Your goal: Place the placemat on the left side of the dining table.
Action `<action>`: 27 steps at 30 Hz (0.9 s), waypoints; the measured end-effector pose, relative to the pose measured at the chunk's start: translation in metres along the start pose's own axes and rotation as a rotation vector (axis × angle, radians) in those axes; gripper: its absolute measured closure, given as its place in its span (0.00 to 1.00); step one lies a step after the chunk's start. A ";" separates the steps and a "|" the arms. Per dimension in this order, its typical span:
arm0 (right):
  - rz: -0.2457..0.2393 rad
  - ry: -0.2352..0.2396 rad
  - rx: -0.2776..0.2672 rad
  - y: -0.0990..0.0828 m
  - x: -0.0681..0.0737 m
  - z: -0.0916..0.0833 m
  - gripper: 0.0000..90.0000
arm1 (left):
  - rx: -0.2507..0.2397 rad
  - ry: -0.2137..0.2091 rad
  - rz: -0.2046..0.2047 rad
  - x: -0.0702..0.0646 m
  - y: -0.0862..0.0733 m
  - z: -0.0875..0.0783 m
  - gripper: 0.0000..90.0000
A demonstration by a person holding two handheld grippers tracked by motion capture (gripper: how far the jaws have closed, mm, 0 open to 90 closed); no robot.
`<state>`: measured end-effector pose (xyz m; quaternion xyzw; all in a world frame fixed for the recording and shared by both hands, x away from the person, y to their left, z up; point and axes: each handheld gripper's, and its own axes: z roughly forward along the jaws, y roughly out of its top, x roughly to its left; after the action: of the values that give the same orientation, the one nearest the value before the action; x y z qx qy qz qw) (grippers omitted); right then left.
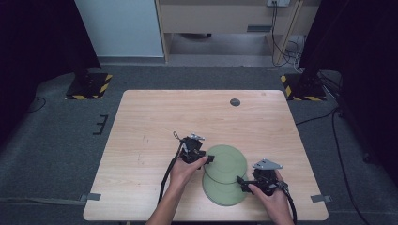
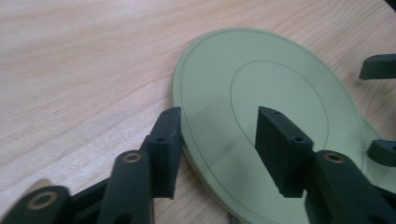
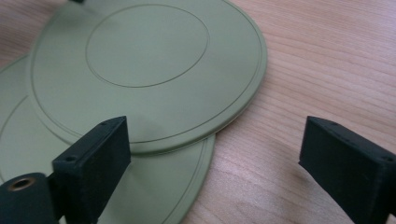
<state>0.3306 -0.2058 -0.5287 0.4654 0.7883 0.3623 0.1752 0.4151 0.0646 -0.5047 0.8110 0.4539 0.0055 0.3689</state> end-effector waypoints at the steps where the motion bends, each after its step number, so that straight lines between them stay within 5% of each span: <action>1: 0.004 0.005 -0.003 0.000 0.000 0.000 0.12 | 0.007 0.001 -0.002 0.000 -0.001 0.003 0.52; 13: 0.017 0.044 -0.017 0.003 0.000 -0.002 0.14 | 0.064 0.035 0.028 -0.003 -0.006 0.004 0.33; 27: 0.050 0.092 -0.014 0.006 -0.004 0.007 0.13 | 0.066 0.003 0.031 -0.007 -0.009 0.008 0.34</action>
<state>0.3405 -0.2046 -0.5294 0.4666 0.7811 0.3931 0.1328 0.4075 0.0572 -0.5135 0.8299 0.4415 -0.0028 0.3411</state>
